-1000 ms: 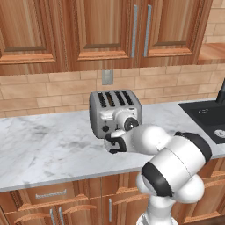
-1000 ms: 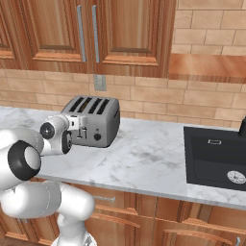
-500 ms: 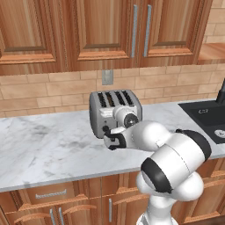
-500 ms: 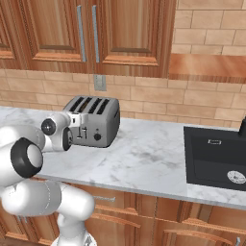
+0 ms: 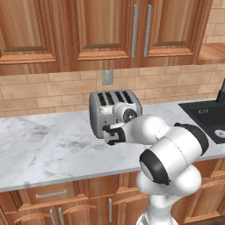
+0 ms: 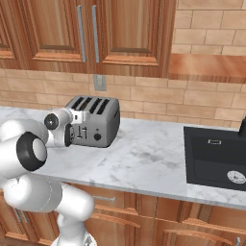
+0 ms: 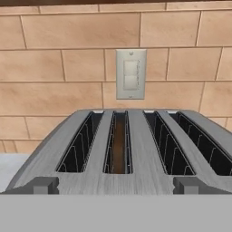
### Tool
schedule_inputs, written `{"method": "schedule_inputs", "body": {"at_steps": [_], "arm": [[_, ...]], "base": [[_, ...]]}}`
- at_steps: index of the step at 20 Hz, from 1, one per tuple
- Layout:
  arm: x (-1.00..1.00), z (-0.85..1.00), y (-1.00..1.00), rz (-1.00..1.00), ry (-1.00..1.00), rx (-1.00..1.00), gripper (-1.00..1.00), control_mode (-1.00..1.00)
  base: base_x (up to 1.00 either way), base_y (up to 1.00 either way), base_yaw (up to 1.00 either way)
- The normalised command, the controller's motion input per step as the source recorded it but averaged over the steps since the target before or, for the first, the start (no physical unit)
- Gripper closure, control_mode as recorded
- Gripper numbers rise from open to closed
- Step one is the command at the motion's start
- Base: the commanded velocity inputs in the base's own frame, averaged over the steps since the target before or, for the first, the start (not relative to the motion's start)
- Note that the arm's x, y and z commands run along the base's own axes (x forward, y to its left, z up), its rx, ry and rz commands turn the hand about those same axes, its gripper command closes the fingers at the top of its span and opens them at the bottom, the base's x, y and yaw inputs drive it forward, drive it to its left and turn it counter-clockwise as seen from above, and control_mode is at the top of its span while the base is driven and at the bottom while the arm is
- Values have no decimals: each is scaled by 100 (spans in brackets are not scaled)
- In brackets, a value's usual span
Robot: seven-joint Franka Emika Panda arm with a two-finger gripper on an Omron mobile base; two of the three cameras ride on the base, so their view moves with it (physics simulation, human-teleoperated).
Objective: Start the toaster. Once the lever pops up, take the bread to the plate on the dining counter.
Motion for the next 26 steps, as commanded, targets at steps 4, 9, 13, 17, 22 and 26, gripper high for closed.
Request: {"method": "schedule_inputs", "body": {"at_steps": [4,9,13,17,22,26], "arm": [[26,0,-1,0,5,0,-100,-100],[27,0,0,0,6,0,-100,-100],[18,0,0,0,4,0,-100,-100],[27,0,0,0,6,0,-100,-100],[20,0,0,0,5,0,-100,-100],[15,0,0,0,6,0,-100,-100]], "base": [[0,0,0],[0,0,0],[0,0,0],[0,0,0],[0,0,0],[0,0,0]]}}
